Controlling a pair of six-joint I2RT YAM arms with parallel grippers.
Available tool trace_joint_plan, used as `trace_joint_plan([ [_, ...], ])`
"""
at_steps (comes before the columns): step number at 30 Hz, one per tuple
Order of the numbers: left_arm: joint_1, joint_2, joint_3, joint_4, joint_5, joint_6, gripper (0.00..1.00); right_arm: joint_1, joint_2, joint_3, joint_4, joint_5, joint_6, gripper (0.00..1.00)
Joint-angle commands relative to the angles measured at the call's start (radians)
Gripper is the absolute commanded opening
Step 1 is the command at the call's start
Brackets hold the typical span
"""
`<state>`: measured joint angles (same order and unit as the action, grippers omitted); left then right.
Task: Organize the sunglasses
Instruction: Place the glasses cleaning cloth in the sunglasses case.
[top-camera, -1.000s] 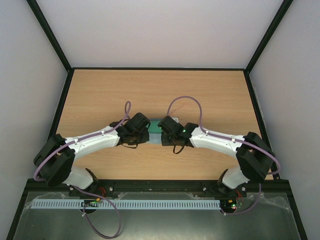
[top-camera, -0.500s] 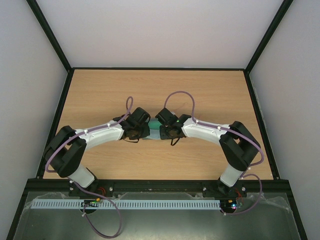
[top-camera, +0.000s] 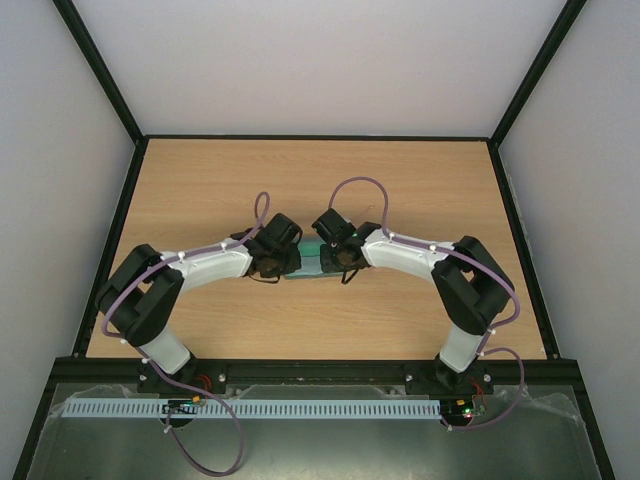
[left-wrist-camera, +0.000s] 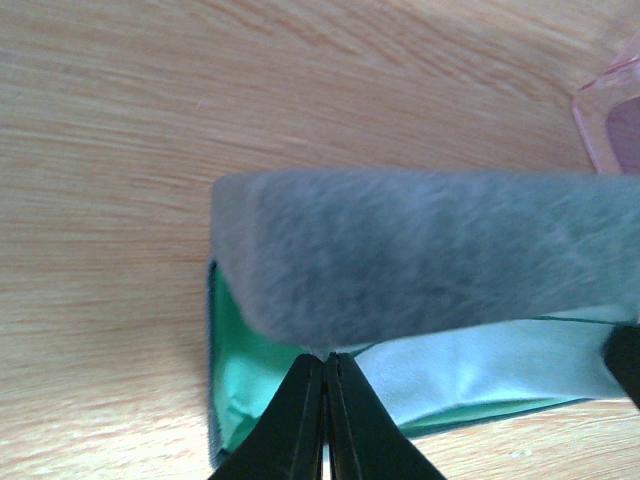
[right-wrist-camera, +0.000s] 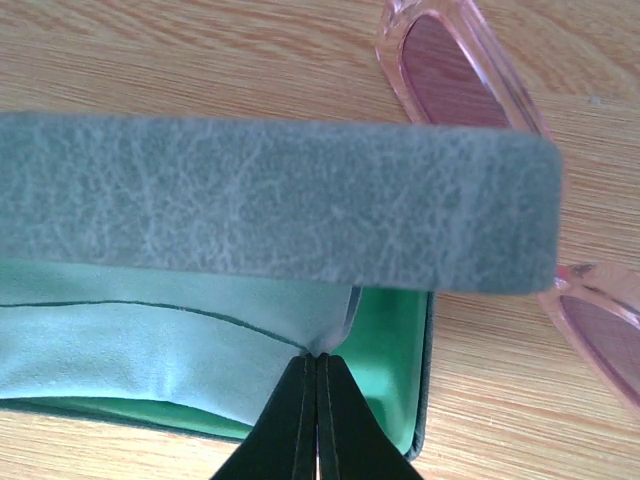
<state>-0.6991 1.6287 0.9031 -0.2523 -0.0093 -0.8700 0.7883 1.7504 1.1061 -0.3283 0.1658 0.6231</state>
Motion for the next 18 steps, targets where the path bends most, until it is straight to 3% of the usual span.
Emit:
trace_joint_plan([
  [1,0.009,0.023,0.033,0.017,-0.024,0.016,0.02,-0.010,0.033,0.029,-0.019,0.009,-0.027,0.01],
  [18,0.009,0.055,-0.003,0.037,-0.016,0.004,0.02,-0.016,0.056,0.026,-0.012,0.015,-0.029,0.02],
])
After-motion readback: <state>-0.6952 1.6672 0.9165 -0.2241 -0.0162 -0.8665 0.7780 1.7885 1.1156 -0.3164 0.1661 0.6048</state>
